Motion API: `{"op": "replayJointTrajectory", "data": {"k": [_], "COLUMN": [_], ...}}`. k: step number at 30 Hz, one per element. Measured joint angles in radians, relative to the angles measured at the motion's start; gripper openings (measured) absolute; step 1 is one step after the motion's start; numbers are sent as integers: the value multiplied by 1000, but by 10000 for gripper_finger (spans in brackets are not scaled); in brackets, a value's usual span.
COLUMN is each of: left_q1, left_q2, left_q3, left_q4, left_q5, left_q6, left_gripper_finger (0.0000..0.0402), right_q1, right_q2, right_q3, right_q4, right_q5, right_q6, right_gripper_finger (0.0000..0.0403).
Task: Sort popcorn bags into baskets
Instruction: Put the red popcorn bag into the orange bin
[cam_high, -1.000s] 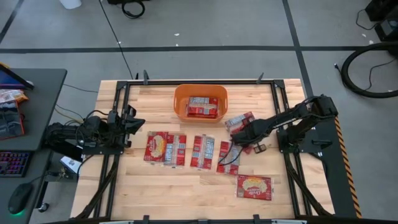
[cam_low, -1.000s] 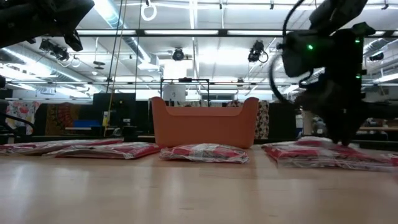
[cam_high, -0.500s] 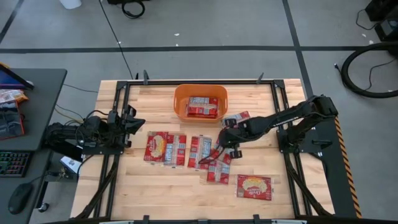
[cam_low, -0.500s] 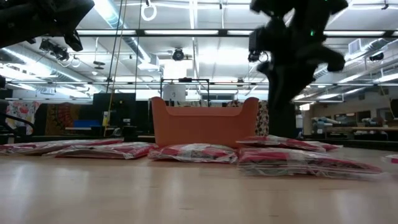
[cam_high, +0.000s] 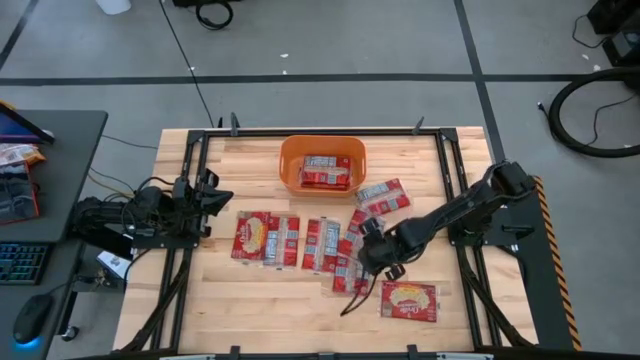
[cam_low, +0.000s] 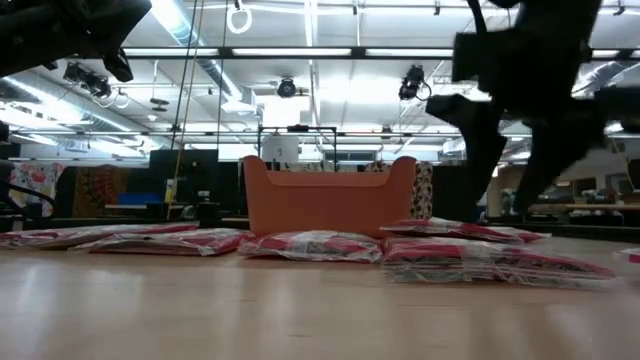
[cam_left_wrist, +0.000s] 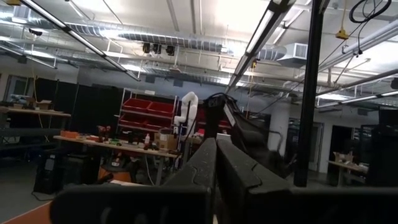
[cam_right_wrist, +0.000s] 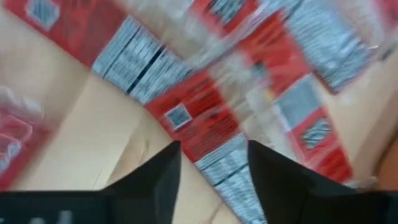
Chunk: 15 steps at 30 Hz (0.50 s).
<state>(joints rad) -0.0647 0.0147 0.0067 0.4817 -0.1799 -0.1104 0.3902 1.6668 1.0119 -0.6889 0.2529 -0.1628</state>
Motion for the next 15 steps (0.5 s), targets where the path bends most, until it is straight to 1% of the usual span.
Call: {"op": "replayJointTrajectory", "data": {"k": [4, 7, 10, 15], "left_q1": [0, 0, 0, 0], "left_q2": [0, 0, 0, 0], "left_q3": [0, 0, 0, 0], "left_q4": [0, 1, 1, 0], "left_q5": [0, 0, 0, 0], "left_q6": [-1, -1, -1, -1], "left_gripper_finger": [18, 18, 18, 18], "right_q1": [36, 46, 47, 47], "right_q2": [64, 83, 78, 65], "right_q3": [0, 0, -17, -67], "right_q4": [-55, -94, -90, -84], "right_q5": [152, 235, 253, 254], "right_q6": [-16, -17, -16, -16], "right_gripper_finger": [242, 255, 254, 237]}}
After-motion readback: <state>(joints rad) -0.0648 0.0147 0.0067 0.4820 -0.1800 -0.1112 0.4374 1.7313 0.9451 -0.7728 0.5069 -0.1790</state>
